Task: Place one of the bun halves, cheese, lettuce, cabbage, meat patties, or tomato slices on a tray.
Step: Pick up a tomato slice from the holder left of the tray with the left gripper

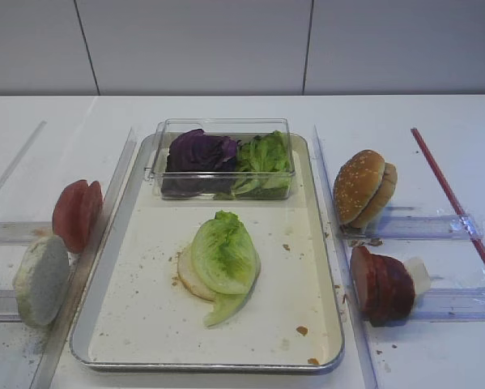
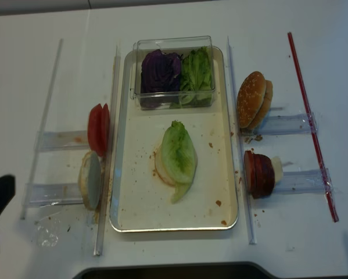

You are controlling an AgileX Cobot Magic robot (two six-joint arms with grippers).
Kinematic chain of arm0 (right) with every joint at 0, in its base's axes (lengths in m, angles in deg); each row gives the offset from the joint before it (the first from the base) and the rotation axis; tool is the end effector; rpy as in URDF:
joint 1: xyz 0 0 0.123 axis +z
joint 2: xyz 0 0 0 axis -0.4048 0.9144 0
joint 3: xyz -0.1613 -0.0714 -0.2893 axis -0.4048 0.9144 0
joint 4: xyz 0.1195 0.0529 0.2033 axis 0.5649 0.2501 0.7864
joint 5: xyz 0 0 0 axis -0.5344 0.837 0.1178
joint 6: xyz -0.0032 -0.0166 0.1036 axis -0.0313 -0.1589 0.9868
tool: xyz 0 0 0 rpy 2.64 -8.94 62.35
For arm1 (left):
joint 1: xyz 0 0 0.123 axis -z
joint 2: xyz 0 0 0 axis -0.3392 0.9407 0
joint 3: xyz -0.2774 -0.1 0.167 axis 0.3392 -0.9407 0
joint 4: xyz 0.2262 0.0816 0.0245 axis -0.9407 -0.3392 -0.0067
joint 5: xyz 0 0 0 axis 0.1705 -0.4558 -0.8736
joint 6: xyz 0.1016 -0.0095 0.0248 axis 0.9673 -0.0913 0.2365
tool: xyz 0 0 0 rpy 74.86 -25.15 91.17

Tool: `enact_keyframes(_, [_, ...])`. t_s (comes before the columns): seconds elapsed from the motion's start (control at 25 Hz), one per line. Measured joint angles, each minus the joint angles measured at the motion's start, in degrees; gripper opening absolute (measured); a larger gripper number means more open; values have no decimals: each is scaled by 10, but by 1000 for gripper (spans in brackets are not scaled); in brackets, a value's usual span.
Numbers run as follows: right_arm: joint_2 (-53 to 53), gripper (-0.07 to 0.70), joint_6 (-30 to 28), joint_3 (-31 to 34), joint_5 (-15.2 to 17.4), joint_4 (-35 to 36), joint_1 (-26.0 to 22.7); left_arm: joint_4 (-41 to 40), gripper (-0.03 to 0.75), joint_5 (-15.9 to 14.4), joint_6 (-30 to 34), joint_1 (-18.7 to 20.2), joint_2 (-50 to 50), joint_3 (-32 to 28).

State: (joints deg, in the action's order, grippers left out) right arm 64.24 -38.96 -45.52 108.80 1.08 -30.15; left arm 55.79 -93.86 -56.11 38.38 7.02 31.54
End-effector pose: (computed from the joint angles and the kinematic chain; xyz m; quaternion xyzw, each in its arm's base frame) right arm -0.0575 0.0263 0.2534 -0.0247 0.8678 0.0413 0.4945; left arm 0.0177 0.0031 0.3787 0.1132 0.9008 -0.0387 0.4175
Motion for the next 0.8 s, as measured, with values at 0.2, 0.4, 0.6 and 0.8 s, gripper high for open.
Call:
enact_keyframes(0.2, [0, 416, 0, 0, 0, 0, 0, -6, 439, 0, -18, 18, 124, 51])
enact_keyframes(0.4, [0, 416, 0, 0, 0, 0, 0, -7, 439, -15, -24, 32, 240, 108])
enact_keyframes(0.6, [0, 416, 0, 0, 0, 0, 0, -7, 439, -12, -57, 39, 334, 161])
enact_keyframes(0.8, [0, 416, 0, 0, 0, 0, 0, -7, 439, 6, -125, 39, 414, 198])
